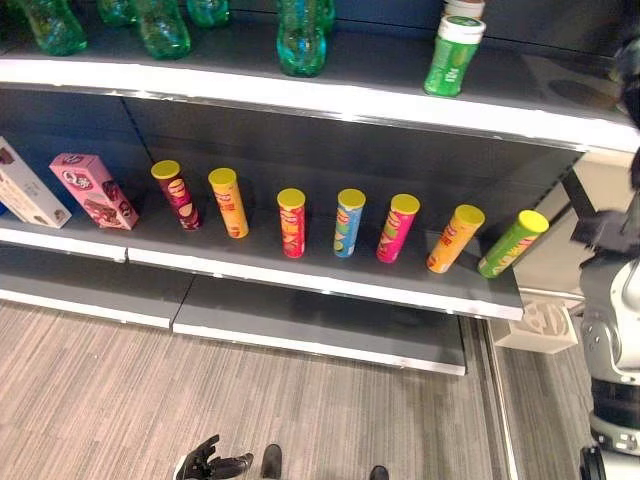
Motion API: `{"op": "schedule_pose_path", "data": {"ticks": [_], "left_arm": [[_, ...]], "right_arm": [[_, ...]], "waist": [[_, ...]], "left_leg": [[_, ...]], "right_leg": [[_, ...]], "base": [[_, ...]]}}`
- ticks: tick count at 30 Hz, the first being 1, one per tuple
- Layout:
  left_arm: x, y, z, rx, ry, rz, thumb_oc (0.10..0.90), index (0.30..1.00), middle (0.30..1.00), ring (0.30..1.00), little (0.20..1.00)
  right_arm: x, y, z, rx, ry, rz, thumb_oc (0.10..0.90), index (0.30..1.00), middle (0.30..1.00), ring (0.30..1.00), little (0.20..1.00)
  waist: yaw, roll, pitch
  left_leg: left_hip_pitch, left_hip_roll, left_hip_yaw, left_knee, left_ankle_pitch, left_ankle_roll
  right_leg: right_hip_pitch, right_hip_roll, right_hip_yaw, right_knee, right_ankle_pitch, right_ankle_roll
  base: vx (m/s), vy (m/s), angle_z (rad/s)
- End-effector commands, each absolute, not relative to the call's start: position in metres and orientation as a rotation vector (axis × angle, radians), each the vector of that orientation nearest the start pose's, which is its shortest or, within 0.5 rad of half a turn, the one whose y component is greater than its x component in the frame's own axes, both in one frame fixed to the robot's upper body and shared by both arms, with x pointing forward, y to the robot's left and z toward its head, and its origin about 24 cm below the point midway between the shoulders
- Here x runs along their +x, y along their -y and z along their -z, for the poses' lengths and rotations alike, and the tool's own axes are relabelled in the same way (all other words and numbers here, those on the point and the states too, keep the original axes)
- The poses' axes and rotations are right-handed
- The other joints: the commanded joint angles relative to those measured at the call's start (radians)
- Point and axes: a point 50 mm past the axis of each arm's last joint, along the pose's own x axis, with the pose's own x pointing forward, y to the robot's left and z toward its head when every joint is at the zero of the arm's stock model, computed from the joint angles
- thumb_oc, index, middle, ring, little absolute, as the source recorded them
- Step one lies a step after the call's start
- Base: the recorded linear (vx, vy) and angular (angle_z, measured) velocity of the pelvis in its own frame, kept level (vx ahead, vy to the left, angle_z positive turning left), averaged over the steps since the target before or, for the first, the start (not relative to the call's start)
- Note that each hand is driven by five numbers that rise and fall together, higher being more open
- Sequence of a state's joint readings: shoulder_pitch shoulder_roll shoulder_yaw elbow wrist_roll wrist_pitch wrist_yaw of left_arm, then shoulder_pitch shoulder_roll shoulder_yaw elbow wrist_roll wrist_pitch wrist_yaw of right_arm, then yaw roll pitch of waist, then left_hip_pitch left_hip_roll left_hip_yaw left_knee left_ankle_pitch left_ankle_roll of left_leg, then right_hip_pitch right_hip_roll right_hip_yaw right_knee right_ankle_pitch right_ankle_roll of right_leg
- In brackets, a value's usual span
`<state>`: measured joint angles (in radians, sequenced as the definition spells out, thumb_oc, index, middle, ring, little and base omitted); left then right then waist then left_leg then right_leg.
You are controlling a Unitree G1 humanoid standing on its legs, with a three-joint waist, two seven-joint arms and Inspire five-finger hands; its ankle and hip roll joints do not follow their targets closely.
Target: Put the goods on the table back onto the shelves and tidy them up.
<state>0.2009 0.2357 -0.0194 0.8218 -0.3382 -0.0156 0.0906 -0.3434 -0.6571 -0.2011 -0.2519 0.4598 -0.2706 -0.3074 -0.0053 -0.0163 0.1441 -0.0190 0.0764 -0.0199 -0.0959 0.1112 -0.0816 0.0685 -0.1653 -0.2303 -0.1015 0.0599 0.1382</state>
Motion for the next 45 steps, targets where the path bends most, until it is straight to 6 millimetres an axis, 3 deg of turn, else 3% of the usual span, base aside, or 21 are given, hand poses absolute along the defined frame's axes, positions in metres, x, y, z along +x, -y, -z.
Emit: {"op": "schedule_pose_path", "data": {"ticks": [1,10,12,13,18,22,28,30,33,40,45], "left_arm": [[0.111,-0.259,0.127,0.035,-0.885,-0.334,0.800,0.900,0.900,0.900,0.900],[0.118,-0.254,0.126,0.040,-0.859,-0.311,0.800,0.900,0.900,0.900,0.900],[0.116,-0.258,0.126,0.066,-0.870,-0.309,0.800,0.900,0.900,0.900,0.900],[0.116,-0.257,0.126,0.063,-0.870,-0.310,0.800,0.900,0.900,0.900,0.900],[0.112,-0.264,0.127,0.104,-0.892,-0.324,0.800,0.900,0.900,0.900,0.900],[0.114,-0.265,0.127,0.115,-0.892,-0.330,0.800,0.900,0.900,0.900,0.900],[0.115,-0.263,0.129,0.119,-0.904,-0.331,0.800,0.900,0.900,0.900,0.900],[0.114,-0.261,0.130,0.112,-0.912,-0.332,0.800,0.900,0.900,0.900,0.900],[0.114,-0.259,0.131,0.100,-0.914,-0.330,0.800,0.900,0.900,0.900,0.900],[0.114,-0.260,0.130,0.085,-0.904,-0.330,0.800,0.900,0.900,0.900,0.900],[0.114,-0.257,0.131,0.077,-0.909,-0.315,0.800,0.900,0.900,0.900,0.900]], "right_arm": [[0.227,0.237,-0.313,-0.089,1.198,0.079,0.800,0.900,0.900,0.900,0.900],[0.250,0.215,-0.323,-0.319,1.124,0.004,0.800,0.900,0.900,0.900,0.900],[0.256,0.212,-0.338,-0.566,1.144,0.108,0.800,0.900,0.900,0.900,0.900],[0.256,0.211,-0.339,-0.568,1.145,0.108,0.800,0.900,0.900,0.900,0.900],[0.271,0.215,-0.360,-0.925,1.141,0.334,0.800,0.900,0.900,0.900,0.900],[0.279,0.207,-0.368,-1.029,1.174,0.449,0.800,0.900,0.900,0.900,0.900],[0.264,0.177,-0.374,-1.000,1.330,0.412,0.800,0.900,0.900,0.900,0.900],[0.253,0.149,-0.374,-0.885,1.421,0.274,0.800,0.900,0.900,0.900,0.900],[0.253,0.131,-0.371,-0.795,1.430,0.141,0.800,0.900,0.900,0.900,0.900],[0.272,0.107,-0.361,-0.632,1.305,-0.144,0.800,0.900,0.900,0.900,0.900],[0.303,0.110,-0.348,-0.380,1.112,-0.225,0.800,0.900,0.900,0.900,0.900]], "waist": [[0.021,-0.004,-0.041],[0.020,-0.006,-0.047],[0.034,-0.017,-0.048],[0.032,-0.015,-0.047],[0.057,-0.029,-0.050],[0.069,-0.028,-0.043],[0.078,-0.026,-0.040],[0.083,-0.024,-0.040],[0.087,-0.022,-0.040],[0.105,-0.025,-0.044],[0.119,-0.023,-0.045]], "left_leg": [[0.095,0.051,0.109,0.009,-0.162,-0.033],[0.110,0.057,0.122,0.009,-0.161,-0.038],[0.107,0.054,0.113,0.009,-0.162,-0.035],[0.107,0.053,0.112,0.009,-0.162,-0.035],[0.105,0.046,0.099,0.009,-0.164,-0.030],[0.097,0.040,0.087,0.009,-0.163,-0.023],[0.091,0.033,0.076,0.009,-0.161,-0.017],[0.090,0.031,0.073,0.009,-0.162,-0.016],[0.092,0.031,0.072,0.009,-0.160,-0.015],[0.091,0.033,0.069,0.009,-0.155,-0.019],[0.088,0.035,0.065,0.009,-0.150,-0.023]], "right_leg": [[0.029,-0.046,-0.047,0.016,-0.054,0.055],[0.039,-0.041,-0.040,0.014,-0.054,0.048],[0.044,-0.044,-0.045,0.014,-0.053,0.048],[0.044,-0.044,-0.045,0.014,-0.053,0.048],[0.047,-0.047,-0.054,0.015,-0.049,0.049],[0.046,-0.051,-0.057,0.018,-0.048,0.049],[0.045,-0.056,-0.061,0.020,-0.048,0.049],[0.046,-0.059,-0.062,0.019,-0.050,0.048],[0.049,-0.060,-0.064,0.019,-0.051,0.046],[0.058,-0.058,-0.070,0.018,-0.053,0.043],[0.062,-0.058,-0.080,0.017,-0.051,0.041]], "base": [[-0.03,0.000,-0.09],[-0.01,0.010,-0.05],[-0.01,0.019,0.01],[-0.01,0.016,0.07],[0.00,0.005,0.02],[0.00,0.009,0.04],[0.01,-0.007,0.10],[0.01,-0.007,0.02],[0.00,0.000,0.00],[0.00,-0.005,0.02],[0.00,-0.010,0.08]]}}
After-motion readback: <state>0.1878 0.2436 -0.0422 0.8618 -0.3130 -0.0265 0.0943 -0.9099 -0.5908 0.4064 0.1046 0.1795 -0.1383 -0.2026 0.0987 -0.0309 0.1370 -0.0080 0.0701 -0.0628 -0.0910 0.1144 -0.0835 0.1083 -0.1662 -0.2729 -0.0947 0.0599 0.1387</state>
